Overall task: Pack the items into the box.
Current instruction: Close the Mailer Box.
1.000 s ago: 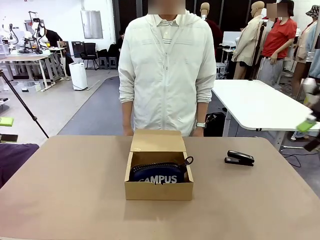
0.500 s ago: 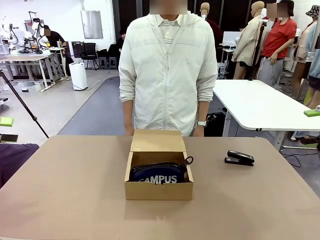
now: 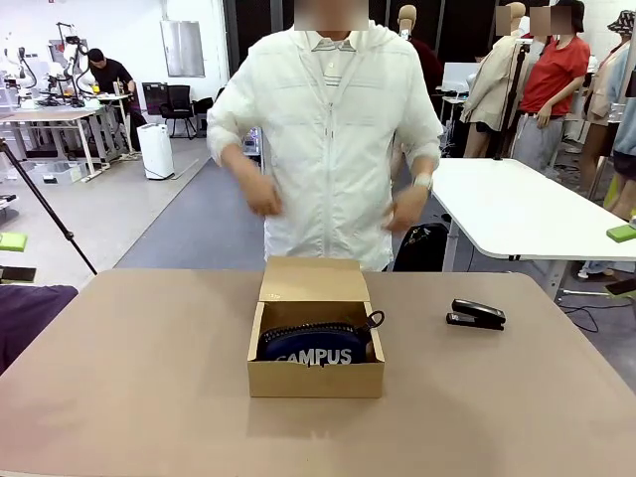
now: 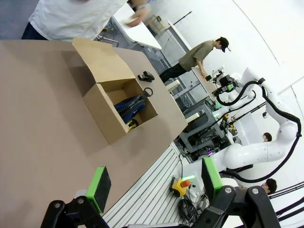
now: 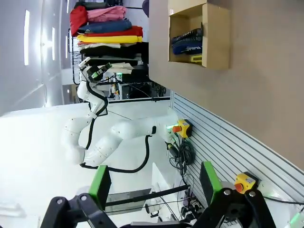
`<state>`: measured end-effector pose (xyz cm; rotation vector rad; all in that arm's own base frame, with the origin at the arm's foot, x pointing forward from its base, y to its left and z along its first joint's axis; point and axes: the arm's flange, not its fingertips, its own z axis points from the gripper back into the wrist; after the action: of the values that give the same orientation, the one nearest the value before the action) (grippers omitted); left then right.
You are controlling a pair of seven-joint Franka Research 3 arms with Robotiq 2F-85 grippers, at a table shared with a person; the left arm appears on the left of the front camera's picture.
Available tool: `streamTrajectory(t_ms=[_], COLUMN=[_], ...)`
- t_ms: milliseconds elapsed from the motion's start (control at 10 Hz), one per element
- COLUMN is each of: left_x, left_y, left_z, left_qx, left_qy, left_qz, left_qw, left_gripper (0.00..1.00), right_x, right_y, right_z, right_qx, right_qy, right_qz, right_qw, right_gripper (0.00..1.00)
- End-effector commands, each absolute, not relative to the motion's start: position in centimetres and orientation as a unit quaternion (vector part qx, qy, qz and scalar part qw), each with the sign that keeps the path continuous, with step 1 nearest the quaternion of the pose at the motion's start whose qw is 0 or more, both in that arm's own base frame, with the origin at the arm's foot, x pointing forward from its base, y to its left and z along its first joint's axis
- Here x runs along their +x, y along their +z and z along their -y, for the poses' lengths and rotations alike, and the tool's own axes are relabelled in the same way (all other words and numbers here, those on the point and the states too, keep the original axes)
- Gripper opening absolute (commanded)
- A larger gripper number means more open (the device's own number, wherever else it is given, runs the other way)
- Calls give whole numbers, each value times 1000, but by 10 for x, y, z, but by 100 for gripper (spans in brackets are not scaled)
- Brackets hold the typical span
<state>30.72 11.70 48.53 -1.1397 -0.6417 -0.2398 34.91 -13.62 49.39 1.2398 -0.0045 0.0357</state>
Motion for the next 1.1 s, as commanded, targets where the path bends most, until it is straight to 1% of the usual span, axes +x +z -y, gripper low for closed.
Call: streamTrajectory(t_ms=[0,1000], left_x=[306,306], left_y=[486,486], left_z=[-118,-118], left_qx=[-529,-529], left_qy=[-121,-121], left_qz=[302,302], left_qw=[784,784], left_gripper=[100,100], right_x=[347,347], right_y=[494,494], right_z=[140,140], right_qx=[580,580], right_qy=[31,31], right_qz=[4,4], right_qw=[814,814], right_gripper=[100,100])
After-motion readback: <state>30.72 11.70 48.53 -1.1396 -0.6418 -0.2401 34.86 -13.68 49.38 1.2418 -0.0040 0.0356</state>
